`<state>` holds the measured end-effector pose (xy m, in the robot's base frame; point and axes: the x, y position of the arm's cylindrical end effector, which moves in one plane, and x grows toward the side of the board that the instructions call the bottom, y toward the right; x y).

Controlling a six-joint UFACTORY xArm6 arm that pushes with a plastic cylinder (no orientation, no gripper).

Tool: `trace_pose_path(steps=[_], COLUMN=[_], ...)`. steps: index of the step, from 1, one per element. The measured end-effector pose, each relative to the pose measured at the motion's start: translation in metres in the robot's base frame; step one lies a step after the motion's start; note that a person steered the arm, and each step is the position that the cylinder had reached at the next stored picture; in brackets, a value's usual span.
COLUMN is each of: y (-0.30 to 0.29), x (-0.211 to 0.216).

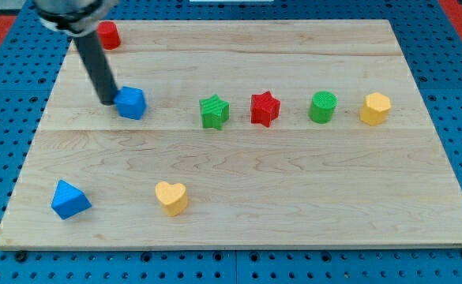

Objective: Move the yellow heart towards center left

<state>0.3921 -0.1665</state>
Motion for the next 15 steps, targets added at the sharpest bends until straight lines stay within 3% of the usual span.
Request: trace_pose_path(steps=[2,3,4,5,6,8,9,10,11,13,14,15], y=[0.009,0.053,0.135,0.149,0.097,0.037,0.091,0.126,0.119,0.053,0.105,0.11], x=[0.04,0.081,0.141,0.195,0.21,0.163,0.188,0.169,0.163,0.15,0.161,0.144])
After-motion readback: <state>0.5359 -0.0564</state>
